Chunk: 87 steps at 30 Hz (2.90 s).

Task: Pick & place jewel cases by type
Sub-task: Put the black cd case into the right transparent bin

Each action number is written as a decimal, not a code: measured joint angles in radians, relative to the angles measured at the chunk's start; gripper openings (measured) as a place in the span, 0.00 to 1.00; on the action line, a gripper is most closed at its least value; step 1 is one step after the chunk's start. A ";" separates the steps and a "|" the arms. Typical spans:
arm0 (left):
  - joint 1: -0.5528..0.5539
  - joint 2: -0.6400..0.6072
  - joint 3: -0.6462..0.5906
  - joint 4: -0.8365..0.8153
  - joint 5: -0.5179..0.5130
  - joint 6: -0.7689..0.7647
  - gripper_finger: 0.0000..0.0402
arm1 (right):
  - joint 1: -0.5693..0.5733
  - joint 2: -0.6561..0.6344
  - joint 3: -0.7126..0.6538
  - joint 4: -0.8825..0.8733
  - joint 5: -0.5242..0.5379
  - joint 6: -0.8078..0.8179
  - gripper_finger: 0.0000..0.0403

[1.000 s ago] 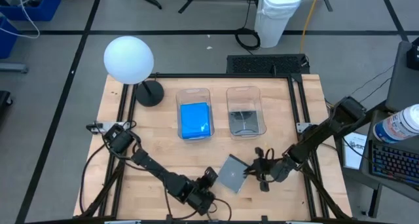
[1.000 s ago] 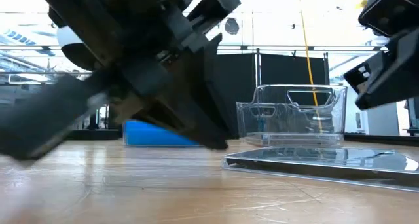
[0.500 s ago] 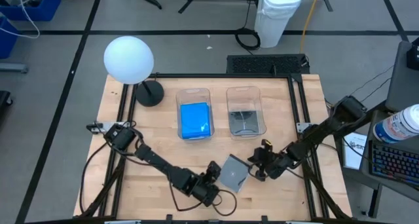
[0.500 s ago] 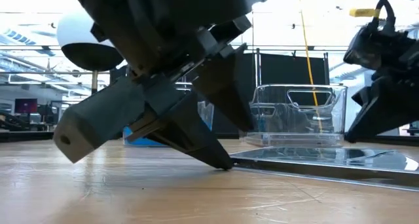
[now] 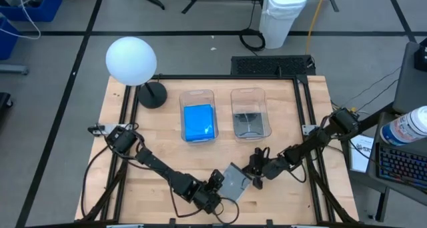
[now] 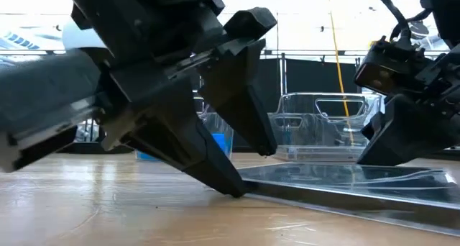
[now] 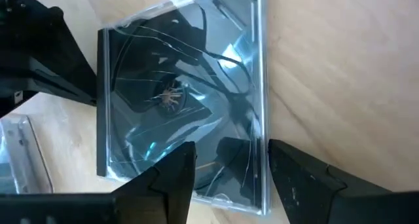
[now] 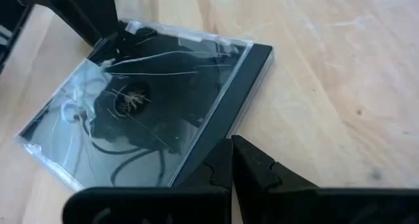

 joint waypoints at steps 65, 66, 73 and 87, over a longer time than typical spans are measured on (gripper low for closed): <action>0.005 -0.015 -0.004 0.020 -0.434 0.018 0.40 | 0.134 -0.135 0.002 0.072 -0.187 -0.195 0.00; 0.003 -0.025 -0.004 0.020 -0.451 0.035 0.40 | 0.134 -0.155 0.002 0.043 -0.157 -0.198 0.00; -0.017 -0.079 0.086 0.057 -0.456 -0.084 0.40 | 0.110 -0.260 0.001 -0.084 -0.038 -0.262 0.00; -0.108 0.095 0.367 0.089 -0.340 -0.210 0.40 | -0.109 -0.265 0.001 -0.134 -0.200 -0.451 0.00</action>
